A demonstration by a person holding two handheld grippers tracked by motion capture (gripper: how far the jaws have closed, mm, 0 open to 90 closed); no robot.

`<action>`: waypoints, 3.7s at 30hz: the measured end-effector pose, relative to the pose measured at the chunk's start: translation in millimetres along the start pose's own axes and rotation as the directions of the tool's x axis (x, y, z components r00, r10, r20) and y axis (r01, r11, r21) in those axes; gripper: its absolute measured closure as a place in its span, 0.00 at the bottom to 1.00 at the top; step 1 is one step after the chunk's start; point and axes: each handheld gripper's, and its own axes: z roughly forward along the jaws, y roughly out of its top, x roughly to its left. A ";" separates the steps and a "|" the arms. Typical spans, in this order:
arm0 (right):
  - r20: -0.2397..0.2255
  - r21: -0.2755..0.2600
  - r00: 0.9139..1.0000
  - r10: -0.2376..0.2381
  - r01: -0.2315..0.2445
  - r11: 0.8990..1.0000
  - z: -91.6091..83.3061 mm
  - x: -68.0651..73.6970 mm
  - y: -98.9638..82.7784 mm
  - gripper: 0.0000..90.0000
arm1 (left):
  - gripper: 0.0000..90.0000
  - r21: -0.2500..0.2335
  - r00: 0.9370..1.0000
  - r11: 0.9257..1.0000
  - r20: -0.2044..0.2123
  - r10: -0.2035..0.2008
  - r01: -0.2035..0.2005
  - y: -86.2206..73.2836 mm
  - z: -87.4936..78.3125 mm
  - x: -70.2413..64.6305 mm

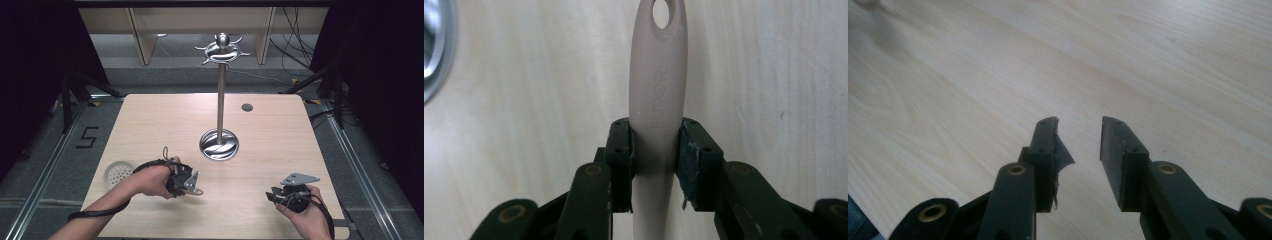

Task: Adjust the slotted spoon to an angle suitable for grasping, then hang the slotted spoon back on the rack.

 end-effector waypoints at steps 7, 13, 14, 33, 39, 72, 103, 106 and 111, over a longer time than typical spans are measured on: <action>-0.002 0.013 0.999 0.046 -0.046 0.999 -1.9 2.4 0.7 0.75 | 0.76 -0.087 0.994 0.994 -0.084 -0.075 0.068 -14.4 -32.1 4.9; 0.011 0.005 0.999 0.038 -0.038 0.999 -2.5 1.0 0.6 0.74 | 0.76 -0.165 0.980 0.978 -0.137 -0.147 0.124 -27.8 -55.5 3.9; 0.014 -0.007 1.000 0.025 -0.025 1.000 -1.7 0.0 0.1 0.74 | 0.76 -0.175 0.977 0.976 -0.146 -0.155 0.129 -29.7 -58.7 3.4; 0.011 -0.031 0.997 0.074 -0.073 0.997 -2.5 -5.3 0.9 0.72 | 0.76 -0.379 0.912 0.894 -0.228 -0.341 0.240 -71.4 -111.6 -1.8; 0.011 -0.067 0.996 0.089 -0.089 0.994 -1.0 -9.9 -0.3 0.72 | 0.76 -0.442 0.882 0.856 -0.243 -0.404 0.270 -87.6 -130.3 -1.6; 0.016 -0.075 0.997 0.071 -0.070 0.995 -3.3 -13.1 7.2 0.70 | 0.76 -0.746 0.749 0.578 -0.167 -0.642 0.330 -137.9 -169.4 -12.1; 0.041 -0.196 0.987 0.154 -0.143 0.970 -10.6 -21.3 6.8 0.66 | 0.76 -0.848 0.715 0.449 -0.126 -0.687 0.282 -126.5 -168.8 -3.4; 0.029 -0.192 0.987 0.160 -0.152 0.970 -10.8 -20.4 7.2 0.66 | 0.76 -0.846 0.716 0.447 -0.117 -0.688 0.290 -122.3 -167.5 -1.4; 0.020 -0.187 0.986 0.165 -0.159 0.969 -10.1 -20.4 6.9 0.65 | 0.76 -0.854 0.718 0.432 -0.104 -0.688 0.291 -115.3 -164.5 2.5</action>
